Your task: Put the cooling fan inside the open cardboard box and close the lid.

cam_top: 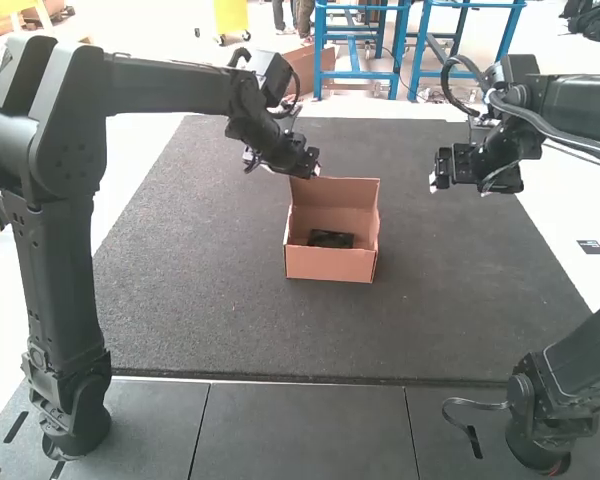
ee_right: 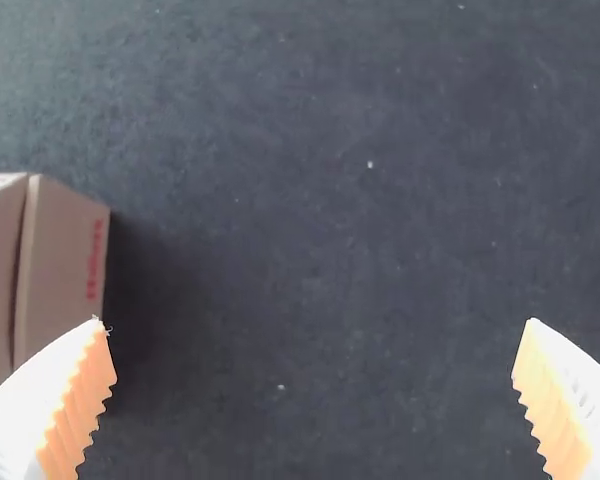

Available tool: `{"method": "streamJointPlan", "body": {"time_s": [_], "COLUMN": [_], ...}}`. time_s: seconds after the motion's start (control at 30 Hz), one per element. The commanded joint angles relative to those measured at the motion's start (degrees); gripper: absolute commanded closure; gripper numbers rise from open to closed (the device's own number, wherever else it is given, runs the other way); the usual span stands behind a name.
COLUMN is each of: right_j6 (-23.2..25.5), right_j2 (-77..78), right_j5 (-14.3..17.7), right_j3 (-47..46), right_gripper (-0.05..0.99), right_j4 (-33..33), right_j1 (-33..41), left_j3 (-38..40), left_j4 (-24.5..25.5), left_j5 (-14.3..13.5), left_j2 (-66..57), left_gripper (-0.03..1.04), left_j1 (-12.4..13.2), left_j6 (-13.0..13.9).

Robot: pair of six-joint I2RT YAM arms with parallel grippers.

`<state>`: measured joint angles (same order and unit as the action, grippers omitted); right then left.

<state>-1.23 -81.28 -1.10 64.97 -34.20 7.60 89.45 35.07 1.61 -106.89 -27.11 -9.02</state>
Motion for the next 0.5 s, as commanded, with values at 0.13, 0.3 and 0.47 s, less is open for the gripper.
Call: {"method": "streamJointPlan", "body": {"time_s": [0.13,0.3,0.47], "right_j6": [1.32,1.76,2.38], "right_j2": [-0.55,-0.55,-0.55], "right_j5": [-2.24,-2.24,-2.68], "right_j3": [4.02,3.85,3.58], "right_gripper": [0.02,0.02,0.02], "right_j4": [-0.43,-0.43,-0.43], "right_j1": [-0.65,-0.48,-0.48], "left_j3": [-5.43,-10.61,-14.74], "left_j4": [1.05,-3.52,-7.30], "left_j5": [2.26,3.14,2.88], "left_j2": [0.54,0.54,0.37], "left_gripper": [0.04,0.04,0.04], "left_j1": [0.13,0.66,0.92], "left_j6": [1.28,2.07,2.78]}}
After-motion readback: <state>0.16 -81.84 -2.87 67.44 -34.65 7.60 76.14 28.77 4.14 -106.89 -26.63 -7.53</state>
